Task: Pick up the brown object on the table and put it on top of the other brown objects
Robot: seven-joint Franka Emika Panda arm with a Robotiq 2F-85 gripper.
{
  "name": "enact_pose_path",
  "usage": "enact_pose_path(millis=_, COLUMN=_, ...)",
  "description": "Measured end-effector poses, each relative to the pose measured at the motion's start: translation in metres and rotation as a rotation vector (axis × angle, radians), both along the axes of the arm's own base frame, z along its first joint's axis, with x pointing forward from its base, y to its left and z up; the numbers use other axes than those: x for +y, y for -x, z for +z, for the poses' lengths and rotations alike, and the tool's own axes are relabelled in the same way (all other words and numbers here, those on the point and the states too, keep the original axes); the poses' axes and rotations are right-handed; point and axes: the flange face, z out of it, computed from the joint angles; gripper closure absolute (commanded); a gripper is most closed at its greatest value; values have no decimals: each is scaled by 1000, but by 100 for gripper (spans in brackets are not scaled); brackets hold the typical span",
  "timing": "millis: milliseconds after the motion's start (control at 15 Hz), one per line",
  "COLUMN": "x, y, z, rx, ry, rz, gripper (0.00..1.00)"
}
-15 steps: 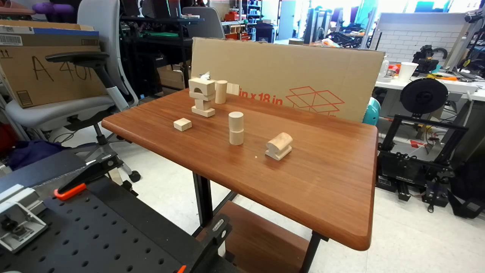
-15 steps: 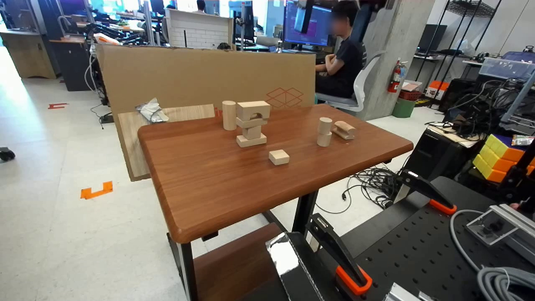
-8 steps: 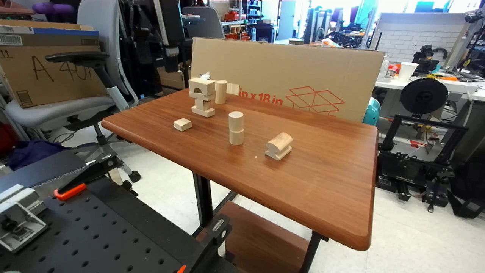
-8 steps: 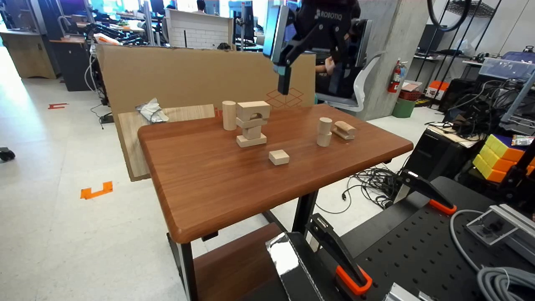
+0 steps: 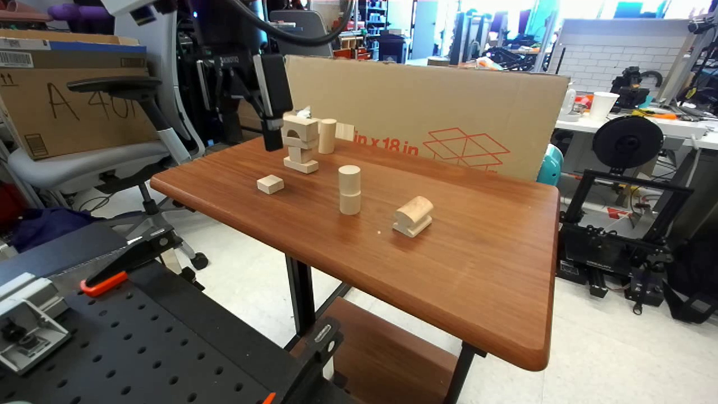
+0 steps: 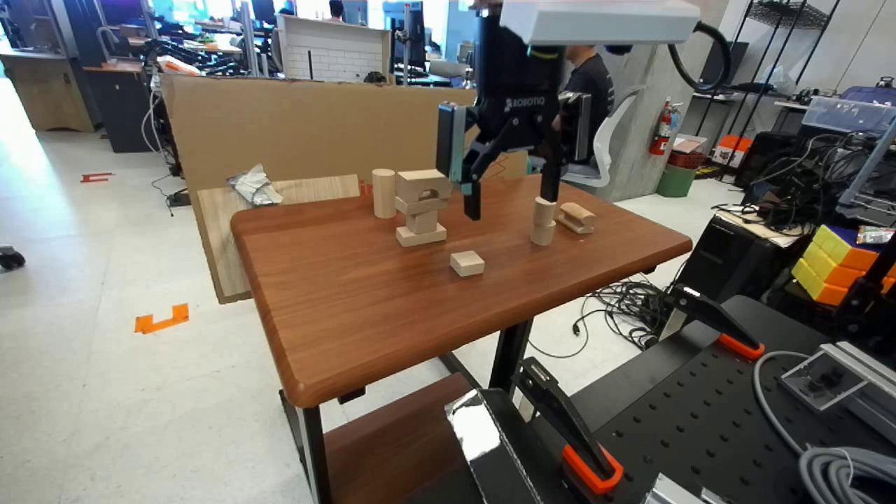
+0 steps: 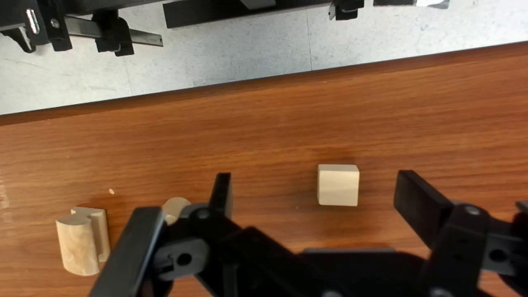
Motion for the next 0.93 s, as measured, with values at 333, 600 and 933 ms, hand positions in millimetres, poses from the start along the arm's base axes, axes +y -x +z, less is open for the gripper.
enact_pose_path(millis=333, x=8, y=-8, z=-26, rx=39, ry=3, rz=7, gripper=0)
enact_pose_path(millis=600, x=26, y=-8, z=-45, rx=67, ry=8, rz=41, gripper=0)
enact_pose_path(millis=933, x=34, y=-17, z=-61, rx=81, ry=14, rz=53, gripper=0)
